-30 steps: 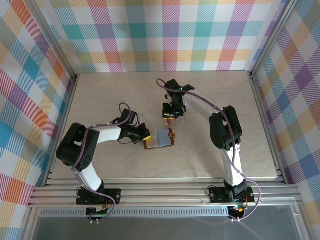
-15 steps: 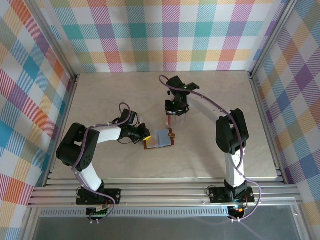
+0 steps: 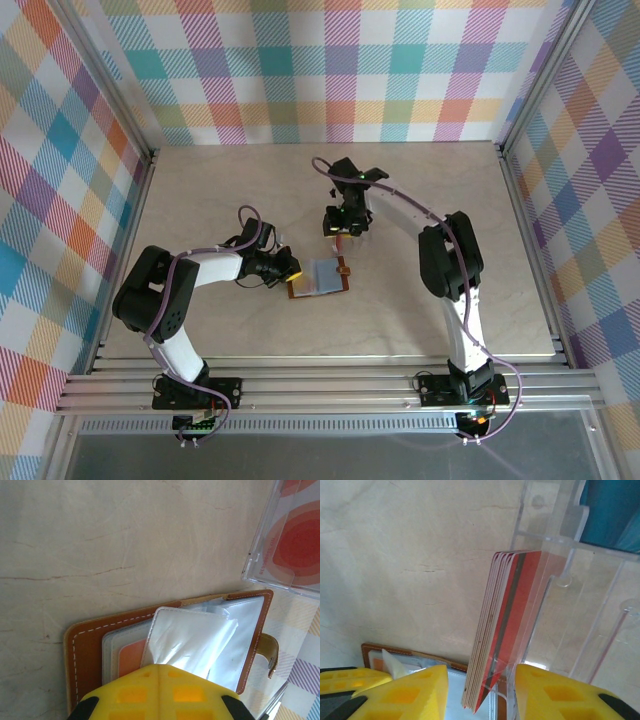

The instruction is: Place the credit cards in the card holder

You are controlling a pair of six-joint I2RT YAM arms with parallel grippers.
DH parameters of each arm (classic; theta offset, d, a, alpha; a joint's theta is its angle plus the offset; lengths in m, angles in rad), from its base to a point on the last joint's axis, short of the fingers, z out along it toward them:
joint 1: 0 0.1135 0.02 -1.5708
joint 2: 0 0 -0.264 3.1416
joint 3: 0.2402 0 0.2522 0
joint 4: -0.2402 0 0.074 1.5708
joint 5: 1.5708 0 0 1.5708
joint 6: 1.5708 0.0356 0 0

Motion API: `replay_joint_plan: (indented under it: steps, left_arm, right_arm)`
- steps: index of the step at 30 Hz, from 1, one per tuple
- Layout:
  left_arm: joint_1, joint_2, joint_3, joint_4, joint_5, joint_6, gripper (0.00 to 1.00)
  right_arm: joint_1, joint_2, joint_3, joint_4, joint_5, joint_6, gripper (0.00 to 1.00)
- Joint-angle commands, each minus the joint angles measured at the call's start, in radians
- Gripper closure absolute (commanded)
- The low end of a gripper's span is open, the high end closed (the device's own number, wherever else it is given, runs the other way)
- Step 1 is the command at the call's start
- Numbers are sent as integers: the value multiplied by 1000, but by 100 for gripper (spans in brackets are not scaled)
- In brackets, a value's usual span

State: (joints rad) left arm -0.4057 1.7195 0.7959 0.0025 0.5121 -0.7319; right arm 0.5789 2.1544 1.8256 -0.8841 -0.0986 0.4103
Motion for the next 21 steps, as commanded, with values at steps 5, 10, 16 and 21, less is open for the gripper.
replay_joint_plan:
  steps: [5, 10, 16, 21]
  left_arm:
    - [-13, 38, -33, -139, -58, 14, 100]
    - [-12, 37, -33, -141, -59, 14, 100]
    - [-12, 30, -34, -141, -57, 14, 100]
    - [-12, 30, -34, -141, -56, 14, 100]
  right_arm:
    - [9, 33, 33, -10, -75, -5, 59]
    - [7, 40, 34, 12, -129, -1, 61]
    - [4, 17, 24, 17, -119, 1, 64]
    - [0, -13, -4, 39, -119, 5, 68]
